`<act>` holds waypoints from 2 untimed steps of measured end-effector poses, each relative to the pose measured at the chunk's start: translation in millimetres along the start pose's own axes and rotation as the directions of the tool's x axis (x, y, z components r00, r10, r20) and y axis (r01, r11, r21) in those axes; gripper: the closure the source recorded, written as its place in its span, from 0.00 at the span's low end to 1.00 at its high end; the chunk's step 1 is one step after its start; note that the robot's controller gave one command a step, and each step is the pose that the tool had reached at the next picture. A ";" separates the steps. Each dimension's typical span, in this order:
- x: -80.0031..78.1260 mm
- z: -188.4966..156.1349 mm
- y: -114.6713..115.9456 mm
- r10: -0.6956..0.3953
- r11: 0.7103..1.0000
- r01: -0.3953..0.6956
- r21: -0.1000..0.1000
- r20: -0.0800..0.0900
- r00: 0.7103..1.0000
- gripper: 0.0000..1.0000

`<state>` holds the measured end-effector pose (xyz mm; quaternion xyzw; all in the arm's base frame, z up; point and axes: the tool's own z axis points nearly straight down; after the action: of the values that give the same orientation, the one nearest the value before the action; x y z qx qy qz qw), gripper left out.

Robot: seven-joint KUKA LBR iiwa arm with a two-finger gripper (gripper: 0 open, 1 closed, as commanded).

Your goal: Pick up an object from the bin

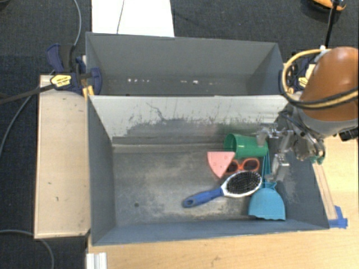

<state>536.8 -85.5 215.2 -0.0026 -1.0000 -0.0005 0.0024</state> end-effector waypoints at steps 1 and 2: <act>-1.4 -4.8 0.3 -0.003 1.000 0.003 0.001 0.008 1.000 0.00; 7.8 38.4 9.9 -0.101 0.995 0.101 0.002 0.010 0.995 0.00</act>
Offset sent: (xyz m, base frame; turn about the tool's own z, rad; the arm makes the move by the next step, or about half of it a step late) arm -0.0332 0.0323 -0.1452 -0.3269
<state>528.9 -75.5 176.8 0.0478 -0.9989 0.0002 -0.0027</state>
